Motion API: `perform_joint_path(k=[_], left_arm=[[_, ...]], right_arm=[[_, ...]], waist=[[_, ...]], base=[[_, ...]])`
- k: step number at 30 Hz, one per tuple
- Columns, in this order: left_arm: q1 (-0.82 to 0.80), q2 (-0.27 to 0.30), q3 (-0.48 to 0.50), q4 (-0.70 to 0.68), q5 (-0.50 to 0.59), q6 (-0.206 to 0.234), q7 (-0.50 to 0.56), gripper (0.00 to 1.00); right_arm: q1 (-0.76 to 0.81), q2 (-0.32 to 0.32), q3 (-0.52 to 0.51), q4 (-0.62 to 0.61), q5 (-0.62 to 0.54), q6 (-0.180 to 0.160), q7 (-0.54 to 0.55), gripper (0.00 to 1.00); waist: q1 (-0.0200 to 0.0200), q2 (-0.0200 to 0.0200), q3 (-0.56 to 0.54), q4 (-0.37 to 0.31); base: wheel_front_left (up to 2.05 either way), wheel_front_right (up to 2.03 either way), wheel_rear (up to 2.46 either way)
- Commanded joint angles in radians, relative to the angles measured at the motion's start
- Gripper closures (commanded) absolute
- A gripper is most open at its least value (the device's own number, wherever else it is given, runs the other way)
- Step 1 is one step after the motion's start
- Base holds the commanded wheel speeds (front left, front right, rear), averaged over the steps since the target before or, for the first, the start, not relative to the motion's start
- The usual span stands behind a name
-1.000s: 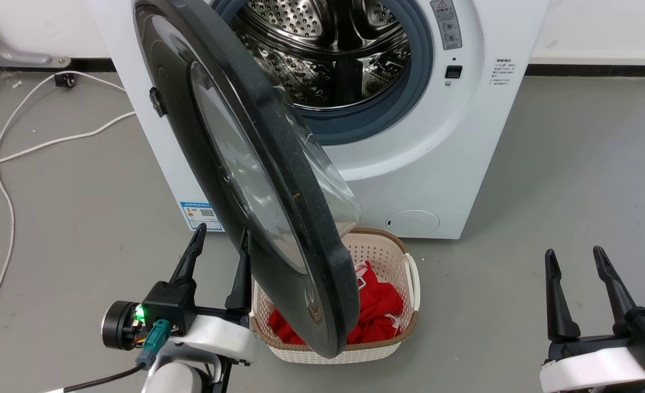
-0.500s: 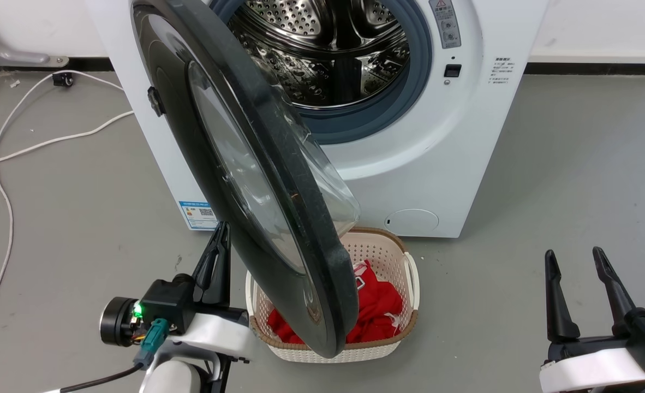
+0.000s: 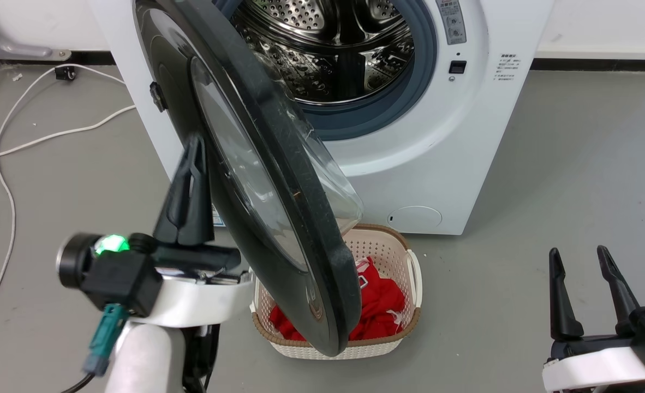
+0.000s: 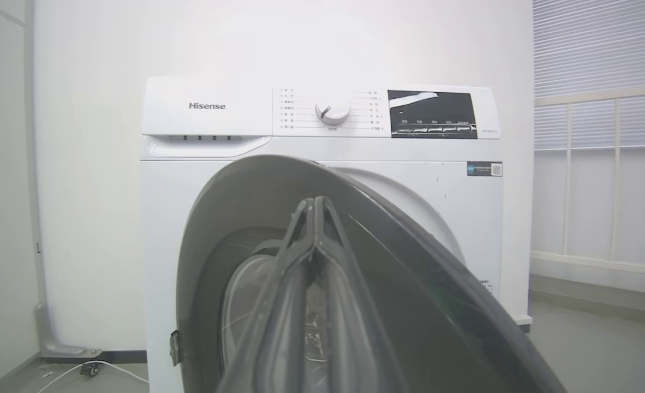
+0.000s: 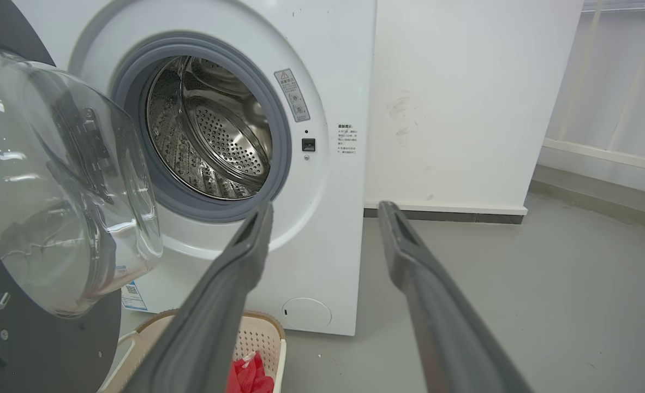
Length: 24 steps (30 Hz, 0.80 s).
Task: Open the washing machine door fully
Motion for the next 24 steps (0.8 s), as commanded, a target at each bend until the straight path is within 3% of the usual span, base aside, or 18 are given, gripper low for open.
perform_joint_path(k=[1, 14, 19, 24], left_arm=[[-0.022, 0.0, -0.003, -0.049, 0.008, 0.004, -0.002, 1.0], [-0.096, 0.0, -0.03, -0.377, 0.038, 0.03, -0.002, 1.0], [-0.088, 0.0, -0.115, -0.407, 0.031, -0.004, -0.002, 1.0], [-0.043, 0.0, -0.246, -0.35, 0.006, -0.054, 0.014, 1.0]], right_arm=[[-0.019, 0.004, -0.002, 0.002, 0.003, -0.001, -0.005, 0.0], [-0.018, 0.004, -0.009, 0.019, 0.015, -0.001, -0.006, 0.0], [-0.013, 0.004, -0.01, 0.025, 0.018, -0.001, -0.006, 0.0], [-0.01, 0.004, -0.007, 0.03, 0.026, -0.001, 0.0, 0.0]], waist=[[0.0, 0.0, 0.002, 0.0], [0.0, 0.0, -0.003, -0.009], [0.0, 0.0, -0.007, -0.012], [0.0, 0.0, -0.011, -0.014]], base=[[0.0, 0.0, 0.0], [0.0, 0.0, 0.0], [0.0, 0.0, 0.0], [0.0, 0.0, 0.0]])
